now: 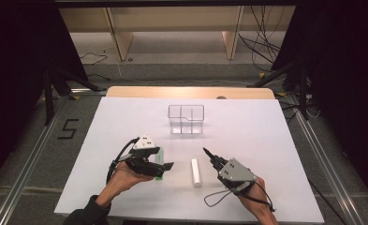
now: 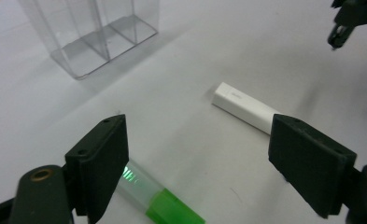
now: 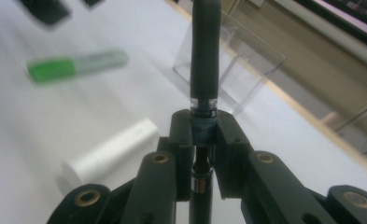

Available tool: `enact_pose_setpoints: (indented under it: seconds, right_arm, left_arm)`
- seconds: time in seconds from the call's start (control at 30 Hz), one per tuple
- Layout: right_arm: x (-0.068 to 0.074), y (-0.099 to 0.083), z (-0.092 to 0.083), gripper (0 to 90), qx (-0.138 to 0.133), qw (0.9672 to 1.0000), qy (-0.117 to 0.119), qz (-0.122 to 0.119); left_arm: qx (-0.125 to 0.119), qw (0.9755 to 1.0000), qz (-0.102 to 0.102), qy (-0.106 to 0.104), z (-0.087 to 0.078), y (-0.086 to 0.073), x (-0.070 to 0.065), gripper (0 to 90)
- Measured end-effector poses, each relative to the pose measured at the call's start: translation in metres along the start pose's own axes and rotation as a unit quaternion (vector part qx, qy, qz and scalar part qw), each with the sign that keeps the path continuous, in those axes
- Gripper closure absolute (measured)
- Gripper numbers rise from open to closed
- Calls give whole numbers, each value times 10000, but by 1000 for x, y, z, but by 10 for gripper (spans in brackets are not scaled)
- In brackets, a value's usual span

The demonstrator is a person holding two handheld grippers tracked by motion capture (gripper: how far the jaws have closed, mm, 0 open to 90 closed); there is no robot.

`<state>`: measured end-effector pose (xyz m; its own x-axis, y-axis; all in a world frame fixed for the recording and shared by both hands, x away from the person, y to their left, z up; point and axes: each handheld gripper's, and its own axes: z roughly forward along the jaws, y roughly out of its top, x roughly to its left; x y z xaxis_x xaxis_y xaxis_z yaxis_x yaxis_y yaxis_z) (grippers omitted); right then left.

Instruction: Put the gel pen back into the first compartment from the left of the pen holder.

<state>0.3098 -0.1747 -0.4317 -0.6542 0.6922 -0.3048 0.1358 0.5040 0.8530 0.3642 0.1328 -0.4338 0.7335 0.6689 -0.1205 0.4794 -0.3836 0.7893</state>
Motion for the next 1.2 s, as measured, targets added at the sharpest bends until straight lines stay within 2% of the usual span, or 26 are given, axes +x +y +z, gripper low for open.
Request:
enact_pose_setpoints:
  seconds: [0.07, 0.13, 0.23, 0.3, 0.43, 0.53, 0.7, 0.83, 0.97, 1.1, 1.2]
  right_arm:
    - [-7, 4, 3, 795, -164, 9986, 230, 445]
    - [-12, 8, 6, 795, -319, 9947, 457, 866]
    - [-20, 11, 11, 795, -463, 9861, 692, 1440]
    - [-26, 13, 15, 795, -532, 9811, 777, 1692]
    - [-30, 13, 24, 795, -599, 9758, 825, 1936]
    - [-32, 14, 31, 795, -625, 9697, 914, 2179]
    - [-36, 19, 42, 795, -697, 9628, 945, 2432]
    - [-39, 29, 51, 794, -771, 9612, 942, 2476]
    - [-41, 40, 61, 795, -807, 9616, 908, 2460]
    - [-45, 49, 71, 795, -832, 9582, 930, 2573]
    - [-48, 56, 79, 795, -837, 9573, 921, 2610]
  left_arm:
    - [-62, 9999, -67, 84, 0, -7, 1, 189]
    - [-104, 9997, -134, 150, 0, -14, 3, 182]
    - [-183, 9994, -212, 205, -1, -21, 4, 175]
    - [-227, 9992, -252, 226, -2, -23, 4, 174]
    - [-344, 9983, -380, 283, -4, -27, 5, 170]
    - [-310, 9980, -440, 321, -5, -30, 5, 166]
    - [-278, 9970, -542, 484, -3, -35, 4, 161]
    - [-254, 9963, -626, 523, -2, -37, 2, 158]
    - [-248, 9962, -648, 532, 0, -39, -2, 157]
    - [-286, 9959, -713, 474, -1, -40, -4, 156]
    - [-277, 9956, -753, 494, 0, -42, -6, 155]
